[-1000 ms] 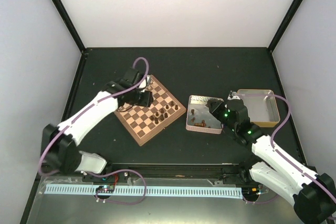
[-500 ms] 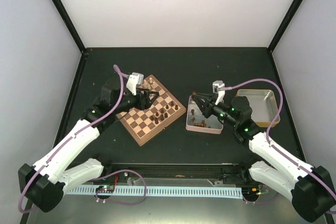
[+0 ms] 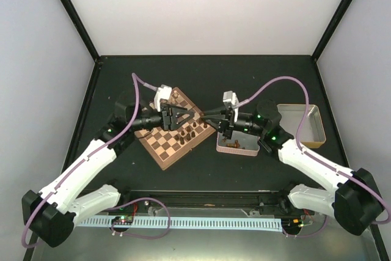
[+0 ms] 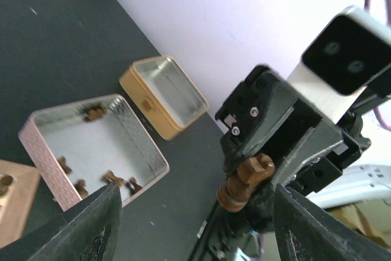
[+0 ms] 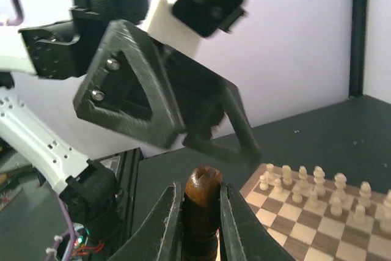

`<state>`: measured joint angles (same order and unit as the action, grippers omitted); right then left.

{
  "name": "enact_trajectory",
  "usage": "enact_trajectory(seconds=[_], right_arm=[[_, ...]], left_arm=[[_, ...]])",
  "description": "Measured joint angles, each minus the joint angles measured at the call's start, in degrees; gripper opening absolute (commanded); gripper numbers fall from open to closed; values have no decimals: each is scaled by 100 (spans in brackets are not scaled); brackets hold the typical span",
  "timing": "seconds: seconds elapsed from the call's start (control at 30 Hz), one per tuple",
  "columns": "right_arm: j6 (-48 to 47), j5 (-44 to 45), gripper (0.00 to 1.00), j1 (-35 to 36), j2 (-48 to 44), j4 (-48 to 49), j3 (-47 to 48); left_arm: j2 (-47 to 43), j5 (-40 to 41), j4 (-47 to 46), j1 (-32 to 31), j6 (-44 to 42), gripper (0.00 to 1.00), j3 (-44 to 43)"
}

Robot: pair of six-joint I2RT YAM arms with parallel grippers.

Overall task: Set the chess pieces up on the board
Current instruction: Place the chess piece on the chessboard.

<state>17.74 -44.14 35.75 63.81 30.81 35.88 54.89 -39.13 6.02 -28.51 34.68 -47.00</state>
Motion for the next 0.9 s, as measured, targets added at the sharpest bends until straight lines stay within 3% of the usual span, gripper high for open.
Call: enact_trajectory(seconds=[0.23, 0.47, 0.7, 0.9], right_arm=[[-970, 31, 1, 365, 378, -780, 680], [-1657, 254, 1, 619, 570, -1473, 933], [-1928, 531, 1, 734, 590, -1641, 951], [-2199, 935, 1, 920, 654, -1805, 955]], left_arm=[[264, -874, 404, 7, 92, 70, -164], [299, -1143, 743, 42, 111, 68, -299], [411, -990, 811, 81, 197, 49, -350], [678, -992, 859, 98, 295, 42, -367]])
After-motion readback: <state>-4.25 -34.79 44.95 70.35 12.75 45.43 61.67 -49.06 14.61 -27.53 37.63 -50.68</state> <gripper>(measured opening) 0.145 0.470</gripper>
